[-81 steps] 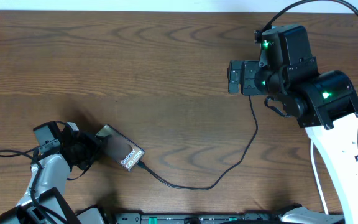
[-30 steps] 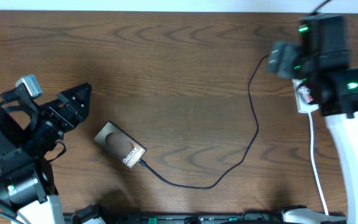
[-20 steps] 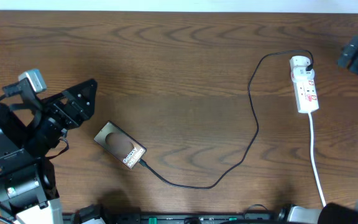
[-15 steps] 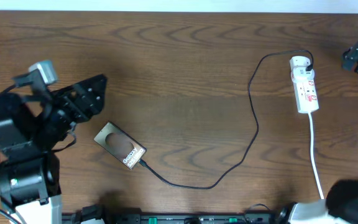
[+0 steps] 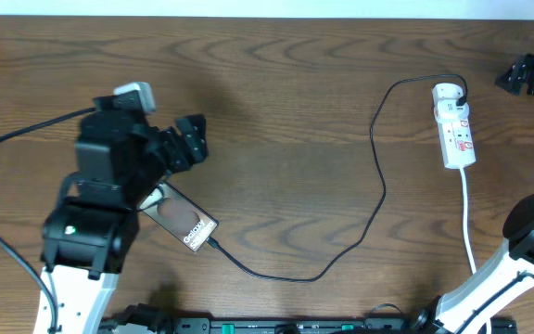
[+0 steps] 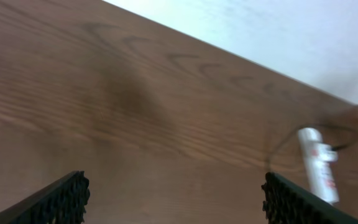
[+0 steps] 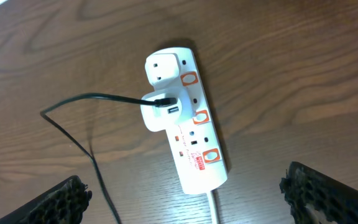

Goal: Plug charger to phone and switch on socket
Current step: 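Move the right gripper over the power strip's orange switch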

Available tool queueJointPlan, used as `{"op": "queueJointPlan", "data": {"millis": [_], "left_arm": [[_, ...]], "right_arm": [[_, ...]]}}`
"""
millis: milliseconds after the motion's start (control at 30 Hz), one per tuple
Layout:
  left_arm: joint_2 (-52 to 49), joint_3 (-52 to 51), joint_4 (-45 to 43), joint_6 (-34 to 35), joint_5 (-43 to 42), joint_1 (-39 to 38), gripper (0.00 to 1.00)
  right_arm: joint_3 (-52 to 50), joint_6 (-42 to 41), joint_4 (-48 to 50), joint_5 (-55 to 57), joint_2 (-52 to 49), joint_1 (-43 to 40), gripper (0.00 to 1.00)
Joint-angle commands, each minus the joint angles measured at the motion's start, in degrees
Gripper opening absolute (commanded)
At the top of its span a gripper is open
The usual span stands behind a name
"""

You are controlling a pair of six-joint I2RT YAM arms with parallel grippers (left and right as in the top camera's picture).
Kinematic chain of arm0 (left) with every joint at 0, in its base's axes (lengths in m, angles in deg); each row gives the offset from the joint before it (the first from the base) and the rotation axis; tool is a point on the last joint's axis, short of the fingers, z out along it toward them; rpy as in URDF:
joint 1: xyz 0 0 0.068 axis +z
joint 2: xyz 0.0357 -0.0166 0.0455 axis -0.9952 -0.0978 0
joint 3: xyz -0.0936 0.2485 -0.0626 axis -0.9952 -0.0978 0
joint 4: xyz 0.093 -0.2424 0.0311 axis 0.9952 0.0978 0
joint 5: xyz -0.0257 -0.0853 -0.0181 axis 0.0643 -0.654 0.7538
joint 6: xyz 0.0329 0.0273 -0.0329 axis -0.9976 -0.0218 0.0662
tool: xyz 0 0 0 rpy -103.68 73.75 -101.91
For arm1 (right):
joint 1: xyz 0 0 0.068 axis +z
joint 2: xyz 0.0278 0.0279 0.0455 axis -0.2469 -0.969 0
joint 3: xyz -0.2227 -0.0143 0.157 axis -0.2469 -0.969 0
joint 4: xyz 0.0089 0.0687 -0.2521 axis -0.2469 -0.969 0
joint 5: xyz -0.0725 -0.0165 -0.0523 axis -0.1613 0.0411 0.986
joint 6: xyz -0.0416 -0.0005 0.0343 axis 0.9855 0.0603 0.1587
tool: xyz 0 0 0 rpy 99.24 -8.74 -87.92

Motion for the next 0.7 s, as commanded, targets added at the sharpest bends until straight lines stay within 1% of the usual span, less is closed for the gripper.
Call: {"op": "queueJointPlan", "data": {"millis": [0,133,200,233,300,333,433,533,667], "left_arm": [[-0.7,1.4,0.0,0.1,12.9,-4.5,0.88],[-1.4,1.4,-0.1,0.1,14.3,-6.1,0.88],[-1.8,1.4,0.1,0.1,14.3,-6.1,0.88],[-2.0,1.3,0.7,0.1,14.3,-6.1,0.88],[-2.0,1.3,1.5,0.1,14.3,-6.1,0.88],[-2.0,1.3,1.9,0.1,14.3,-6.1,0.88],[-2.0,1.3,2.6,0.1,14.3,-6.1,0.88],[-2.0,1.3,2.5,0.1,14.3,-6.1,0.88],[-2.1,1.3,2.5,0.1,14.3,-6.1,0.88]], "right_arm": [[1.3,3.9,-0.5,-0.7,-3.3,0.2,0.99],[1.3,5.7,-0.9,-2.2,-6.4,1.1,0.99],[1.3,8.4,-0.9,-6.1,-7.9,1.8,0.99],[1.3,10.8,-0.9,-10.5,-9.5,2.9,0.96],[1.3,11.8,-0.3,-11.8,-11.1,4.2,0.97],[1.3,11.8,0.0,-11.3,-11.7,4.9,0.99],[1.3,10.4,1.2,-7.3,-14.6,7.5,0.99],[1.3,10.2,1.5,-5.7,-16.1,9.0,0.99],[1.3,6.1,3.2,-1.3,-16.8,9.9,0.99]]}}
